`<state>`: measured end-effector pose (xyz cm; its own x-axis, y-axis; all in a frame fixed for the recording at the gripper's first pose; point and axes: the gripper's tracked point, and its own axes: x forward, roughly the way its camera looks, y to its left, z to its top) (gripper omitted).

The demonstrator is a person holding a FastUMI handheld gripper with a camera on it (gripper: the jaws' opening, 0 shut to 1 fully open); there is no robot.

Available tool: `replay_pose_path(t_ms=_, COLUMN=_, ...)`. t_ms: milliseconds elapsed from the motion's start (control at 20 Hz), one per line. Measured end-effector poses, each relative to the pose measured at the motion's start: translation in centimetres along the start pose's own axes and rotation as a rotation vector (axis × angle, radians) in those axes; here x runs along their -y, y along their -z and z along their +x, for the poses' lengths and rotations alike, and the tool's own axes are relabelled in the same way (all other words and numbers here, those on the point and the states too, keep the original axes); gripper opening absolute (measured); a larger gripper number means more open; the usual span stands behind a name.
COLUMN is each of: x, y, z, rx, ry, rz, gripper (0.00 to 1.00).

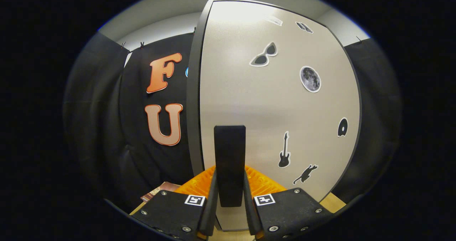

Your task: Open the shoe cabinet door, grab the shoes and put them into the shoe cabinet, then close the shoe cabinet door.

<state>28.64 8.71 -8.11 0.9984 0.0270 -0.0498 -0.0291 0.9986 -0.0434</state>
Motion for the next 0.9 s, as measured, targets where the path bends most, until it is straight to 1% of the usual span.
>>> replay_pose_path(t_ms=100, x=0.0, y=0.0, z=0.0, rx=-0.014, ry=-0.021, rz=0.016, gripper=0.31)
replay_pose_path(t_ms=250, x=0.0, y=0.1, z=-0.2, rx=-0.029, ry=-0.025, rz=0.022, gripper=0.26)
replay_pose_path(t_ms=450, x=0.1, y=0.1, z=-0.8, rx=-0.026, ry=-0.028, rz=0.020, gripper=0.22)
replay_pose_path(t_ms=600, x=0.3, y=0.2, z=-1.7, rx=-0.031, ry=-0.025, rz=0.030, gripper=0.22)
replay_pose_path(t_ms=900, x=1.1, y=0.2, z=-3.2, rx=-0.034, ry=0.016, rz=0.041, gripper=0.22)
